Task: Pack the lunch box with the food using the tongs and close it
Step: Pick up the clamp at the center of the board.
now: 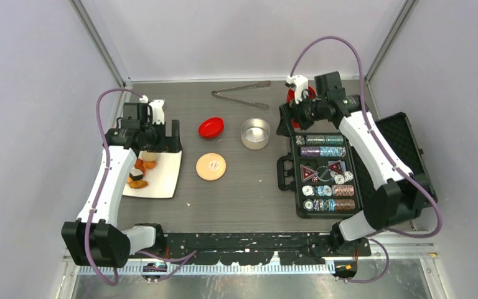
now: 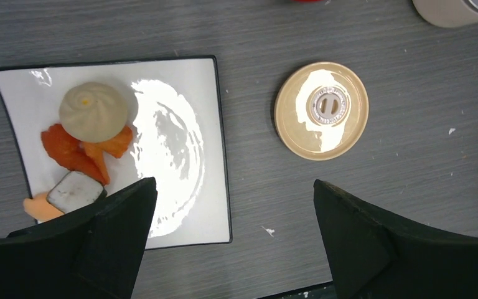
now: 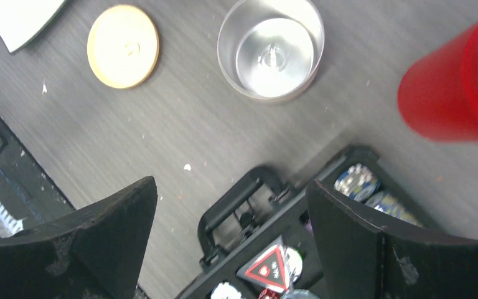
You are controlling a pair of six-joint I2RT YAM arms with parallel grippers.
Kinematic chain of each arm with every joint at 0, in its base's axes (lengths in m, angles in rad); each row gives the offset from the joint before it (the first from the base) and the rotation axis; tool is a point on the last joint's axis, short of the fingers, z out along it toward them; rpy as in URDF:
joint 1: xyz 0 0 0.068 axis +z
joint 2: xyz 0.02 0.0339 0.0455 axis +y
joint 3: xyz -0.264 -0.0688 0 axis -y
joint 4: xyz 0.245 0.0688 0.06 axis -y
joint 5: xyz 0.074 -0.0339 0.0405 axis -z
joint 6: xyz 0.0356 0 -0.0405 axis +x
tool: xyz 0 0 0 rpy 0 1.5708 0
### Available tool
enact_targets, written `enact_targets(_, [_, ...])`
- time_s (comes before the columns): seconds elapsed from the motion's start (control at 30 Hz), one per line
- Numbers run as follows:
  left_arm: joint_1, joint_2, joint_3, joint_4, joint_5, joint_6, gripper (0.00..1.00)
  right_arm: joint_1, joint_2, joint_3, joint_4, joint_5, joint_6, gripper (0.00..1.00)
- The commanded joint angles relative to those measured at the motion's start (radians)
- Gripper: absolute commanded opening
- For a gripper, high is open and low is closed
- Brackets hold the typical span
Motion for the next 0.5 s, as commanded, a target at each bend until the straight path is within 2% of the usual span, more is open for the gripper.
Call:
enact_targets(0.0, [0.008, -0.028, 0.066, 0.022, -0.085, -0.019, 1.00, 0.020, 0.104, 0.188, 0.035, -0.006, -0.024, 0.93])
enact_targets(0.33, [0.009, -0.005, 0.088, 0.065, -0.128, 0.001, 1.00, 0.048, 0.461, 0.584, 0.017, 0.038, -0.019, 0.93])
enact_targets(0.47, [0.010, 0.013, 0.103, 0.072, -0.094, -0.002, 1.00, 0.049, 0.622, 0.762, 0.014, 0.073, 0.002, 0.93])
